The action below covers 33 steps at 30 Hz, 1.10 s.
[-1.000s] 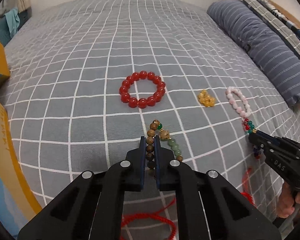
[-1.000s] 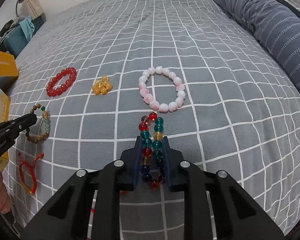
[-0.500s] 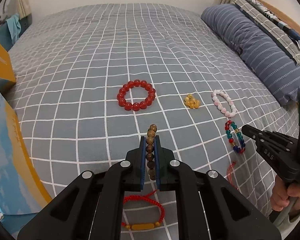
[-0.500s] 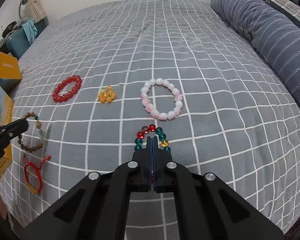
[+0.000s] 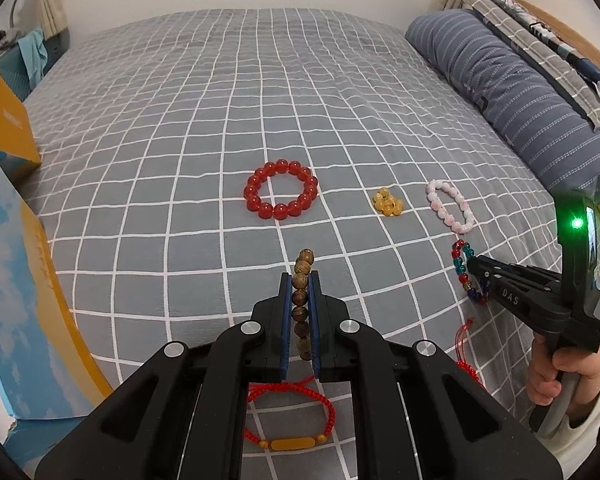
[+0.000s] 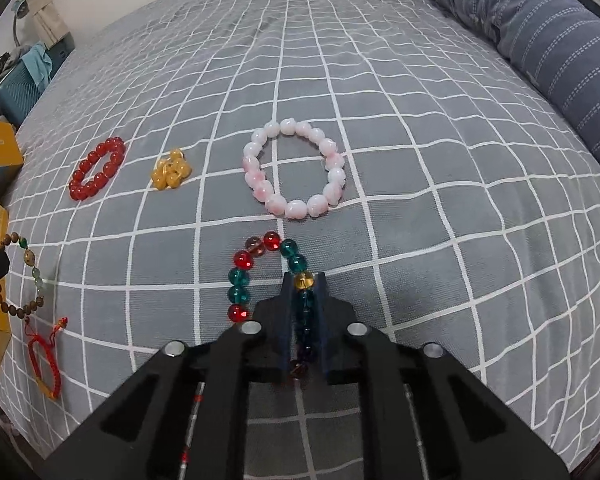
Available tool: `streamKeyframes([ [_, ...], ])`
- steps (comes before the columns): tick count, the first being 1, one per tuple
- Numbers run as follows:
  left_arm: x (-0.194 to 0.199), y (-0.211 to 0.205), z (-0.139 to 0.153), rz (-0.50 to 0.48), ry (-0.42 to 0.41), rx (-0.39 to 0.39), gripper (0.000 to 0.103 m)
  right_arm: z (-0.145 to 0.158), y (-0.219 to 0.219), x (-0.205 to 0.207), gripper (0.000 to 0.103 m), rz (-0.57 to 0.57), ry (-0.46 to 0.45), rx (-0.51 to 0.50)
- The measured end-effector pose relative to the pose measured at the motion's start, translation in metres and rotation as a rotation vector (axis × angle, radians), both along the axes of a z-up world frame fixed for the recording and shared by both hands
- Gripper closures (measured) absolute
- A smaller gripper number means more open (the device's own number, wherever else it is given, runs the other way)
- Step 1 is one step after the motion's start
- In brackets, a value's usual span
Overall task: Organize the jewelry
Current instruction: 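Carry both held bracelets over to the open white cardboard box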
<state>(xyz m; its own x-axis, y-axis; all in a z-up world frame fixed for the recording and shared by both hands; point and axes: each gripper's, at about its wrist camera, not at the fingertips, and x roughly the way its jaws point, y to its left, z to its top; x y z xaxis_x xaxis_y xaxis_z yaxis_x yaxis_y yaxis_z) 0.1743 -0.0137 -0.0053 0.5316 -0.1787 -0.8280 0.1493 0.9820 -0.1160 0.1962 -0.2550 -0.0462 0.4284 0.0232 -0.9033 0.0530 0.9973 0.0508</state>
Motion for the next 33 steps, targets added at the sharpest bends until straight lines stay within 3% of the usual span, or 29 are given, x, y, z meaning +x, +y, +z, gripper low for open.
streamKeyframes([
  [33,-0.033,0.020,0.050,0.070,-0.073,0.035,0.096,0.103,0.039,-0.040,0.094,0.088,-0.219,-0.007],
])
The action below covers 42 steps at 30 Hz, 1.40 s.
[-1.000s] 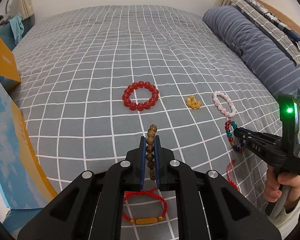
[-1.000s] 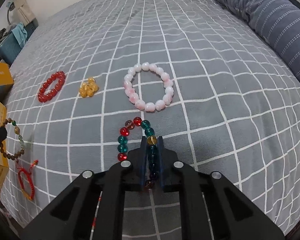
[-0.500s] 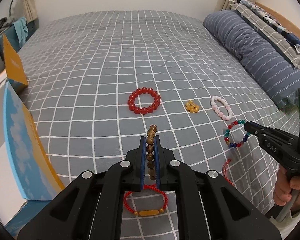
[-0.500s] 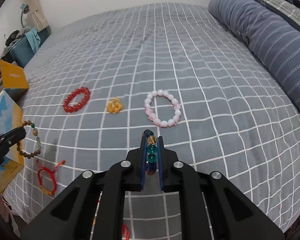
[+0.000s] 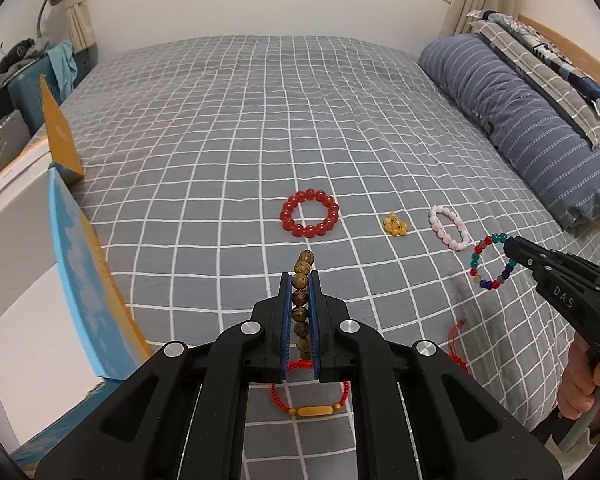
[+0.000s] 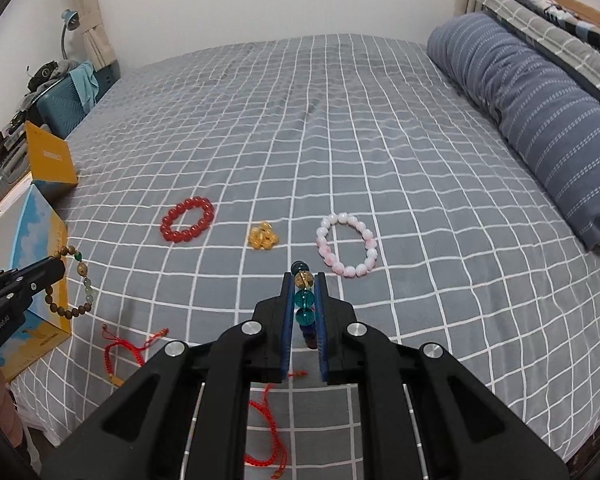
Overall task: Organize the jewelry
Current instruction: 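Carry both held bracelets over to the open white cardboard box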
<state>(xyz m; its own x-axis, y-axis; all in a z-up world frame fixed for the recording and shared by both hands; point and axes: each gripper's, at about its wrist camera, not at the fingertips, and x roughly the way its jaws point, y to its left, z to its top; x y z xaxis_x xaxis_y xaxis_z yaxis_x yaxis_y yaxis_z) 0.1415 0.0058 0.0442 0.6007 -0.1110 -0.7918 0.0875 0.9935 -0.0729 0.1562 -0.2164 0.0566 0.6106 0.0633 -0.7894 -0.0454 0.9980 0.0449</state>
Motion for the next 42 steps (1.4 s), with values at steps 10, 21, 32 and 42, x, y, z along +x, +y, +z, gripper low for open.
streamKeyframes([
  [10,0.001,0.019,0.018,0.043,-0.006,0.001,0.096,0.020,0.025,0.011,0.094,0.042,-0.026,0.006],
  [21,-0.006,0.060,0.047,0.141,-0.041,0.002,0.096,0.050,0.079,0.026,0.094,0.129,-0.064,-0.009],
  [32,-0.036,0.120,0.076,0.260,-0.086,-0.009,0.096,0.079,0.159,0.031,0.094,0.266,-0.118,-0.004],
  [42,-0.069,0.181,0.076,0.395,-0.083,0.007,0.096,0.090,0.242,0.023,0.094,0.406,-0.145,0.010],
])
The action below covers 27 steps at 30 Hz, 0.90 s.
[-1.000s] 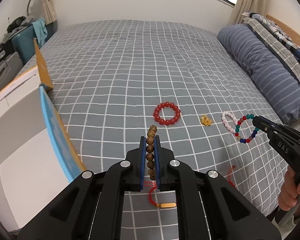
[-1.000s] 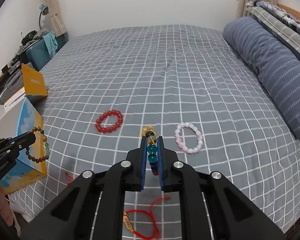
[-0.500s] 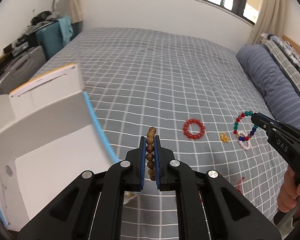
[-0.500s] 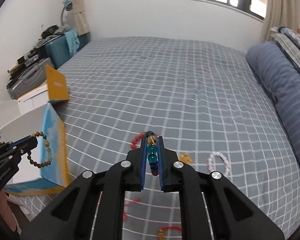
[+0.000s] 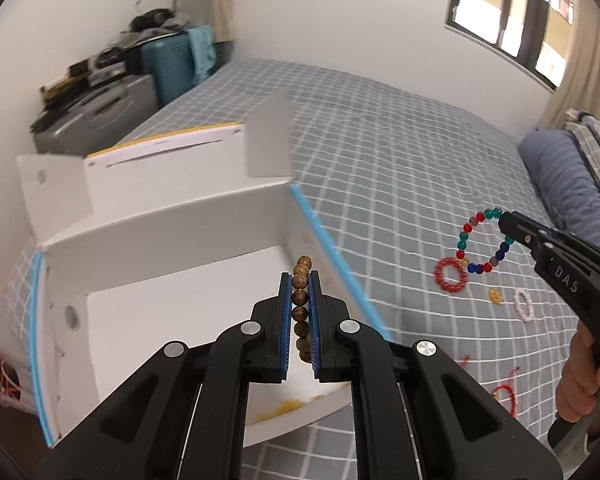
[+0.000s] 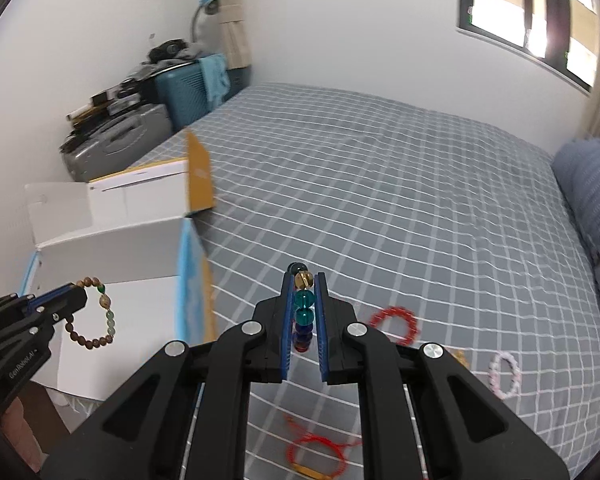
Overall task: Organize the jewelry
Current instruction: 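Carry both held bracelets over to the open white cardboard box, then open both tools to drop the bracelets into the box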
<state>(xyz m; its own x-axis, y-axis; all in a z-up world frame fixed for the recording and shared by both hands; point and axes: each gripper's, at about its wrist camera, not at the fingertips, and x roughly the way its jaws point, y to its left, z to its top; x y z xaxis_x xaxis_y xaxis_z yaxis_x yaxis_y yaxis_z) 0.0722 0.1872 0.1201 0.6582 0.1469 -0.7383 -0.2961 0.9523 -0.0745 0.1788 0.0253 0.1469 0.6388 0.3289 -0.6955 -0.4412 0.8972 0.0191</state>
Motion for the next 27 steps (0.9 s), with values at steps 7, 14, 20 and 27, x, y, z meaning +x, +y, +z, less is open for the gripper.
streamKeyframes([
  [7,-0.030,0.047,-0.012,0.117,0.013,-0.009,0.096,-0.007,0.052,-0.014,0.094,0.094,0.007,0.011],
  [14,-0.054,0.078,-0.028,0.196,0.030,-0.021,0.096,-0.021,0.097,-0.030,0.094,0.187,0.020,0.004],
  [20,-0.064,0.098,-0.043,0.238,0.054,-0.034,0.096,-0.040,0.124,-0.040,0.094,0.233,0.044,-0.016],
  [27,-0.069,0.110,-0.061,0.262,0.082,-0.042,0.096,-0.063,0.148,-0.046,0.094,0.263,0.083,-0.040],
])
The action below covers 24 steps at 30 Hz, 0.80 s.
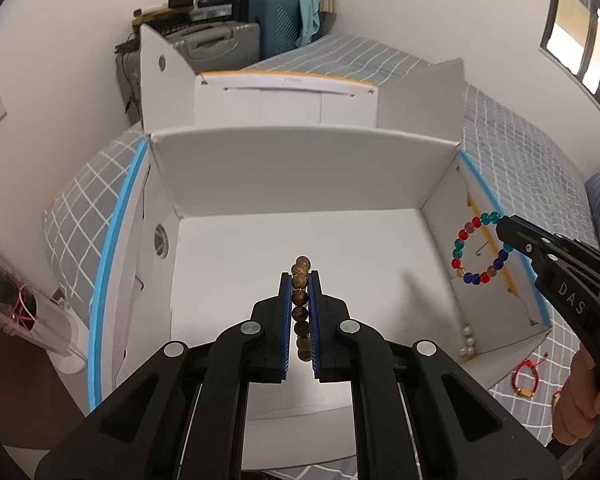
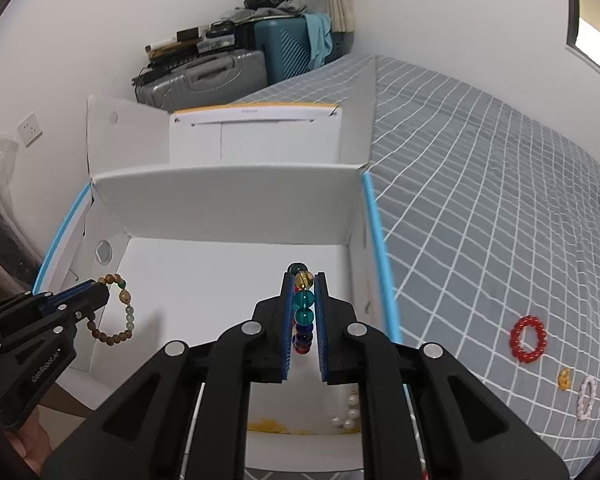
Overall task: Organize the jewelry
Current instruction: 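Open both tools to drop the bracelets into the box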
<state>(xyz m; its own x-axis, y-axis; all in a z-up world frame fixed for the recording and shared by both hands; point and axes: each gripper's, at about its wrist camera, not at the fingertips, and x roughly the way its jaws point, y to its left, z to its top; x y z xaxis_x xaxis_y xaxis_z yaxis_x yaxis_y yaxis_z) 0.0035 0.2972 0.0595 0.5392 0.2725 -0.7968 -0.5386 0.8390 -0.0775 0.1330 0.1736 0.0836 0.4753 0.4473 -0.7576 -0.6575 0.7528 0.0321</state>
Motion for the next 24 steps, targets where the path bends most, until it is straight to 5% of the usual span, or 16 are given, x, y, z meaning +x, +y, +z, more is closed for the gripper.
streamKeyframes([
  [22,-0.002,0.012,-0.023,0.028,0.037,-0.043,0.090,-0.035,0.015,0.003,0.093,-0.001,0.052,-0.060],
  [24,-0.002,0.011,-0.022,0.029,0.030,-0.045,0.076,-0.033,0.014,0.002,0.075,0.001,0.045,-0.056],
])
